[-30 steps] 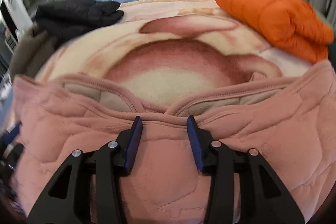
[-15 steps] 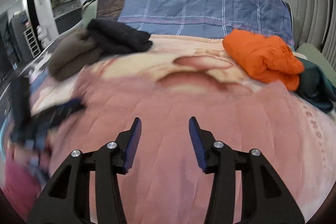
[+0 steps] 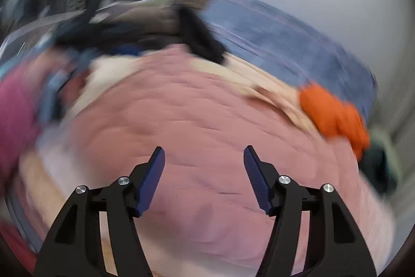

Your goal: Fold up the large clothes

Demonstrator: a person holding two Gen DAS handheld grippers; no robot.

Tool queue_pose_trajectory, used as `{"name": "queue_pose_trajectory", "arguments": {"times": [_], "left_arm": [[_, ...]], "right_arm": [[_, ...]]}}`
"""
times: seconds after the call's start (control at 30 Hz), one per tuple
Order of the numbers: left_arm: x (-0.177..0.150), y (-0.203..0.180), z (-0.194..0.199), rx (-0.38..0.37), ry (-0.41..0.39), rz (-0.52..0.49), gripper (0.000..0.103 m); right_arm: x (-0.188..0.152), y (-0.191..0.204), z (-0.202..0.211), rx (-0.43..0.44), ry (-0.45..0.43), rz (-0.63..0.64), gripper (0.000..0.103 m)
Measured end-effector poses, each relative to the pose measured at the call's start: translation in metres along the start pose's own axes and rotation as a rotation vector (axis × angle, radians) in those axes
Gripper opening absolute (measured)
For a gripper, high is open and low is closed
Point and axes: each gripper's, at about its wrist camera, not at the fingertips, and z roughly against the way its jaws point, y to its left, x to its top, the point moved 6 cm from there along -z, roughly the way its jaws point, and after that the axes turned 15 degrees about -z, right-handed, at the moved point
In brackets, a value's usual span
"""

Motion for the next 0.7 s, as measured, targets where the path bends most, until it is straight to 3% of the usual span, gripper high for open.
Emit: {"name": "queue_pose_trajectory", "arguments": {"times": [0.1,0.23,0.43,0.63,0.67,0.7], "left_arm": [[-0.004,0.017,-0.026,-0.089,0.130,0.085,0.070],[-0.025,0.013,-0.070,-0.223,0.290,0.103,0.074],[-0.031,0.015,-0.072,-0.277,0.215,0.105,0.073],[-0.033,0.014,-0.070,-0.284,0.191,0.092,0.069],[-0.031,0.016,-0.068,-0.286,0.190,0.094,0.068],[-0.031,0.015,-0.068,-0.287,0.190,0.095,0.067]], "right_arm": [[-0.016,0.056,-0.006,0.037,0.003,0.212,0.065],[-0.024,0.098,-0.014,0.022,-0.029,0.378,0.066],[-0.031,0.127,-0.039,-0.023,-0.016,0.504,0.066],[-0.015,0.152,-0.062,-0.107,-0.103,0.616,0.066],[-0.013,0.154,-0.065,-0.112,-0.112,0.609,0.061],[-0.011,0.154,-0.068,-0.104,-0.102,0.584,0.047]]}}
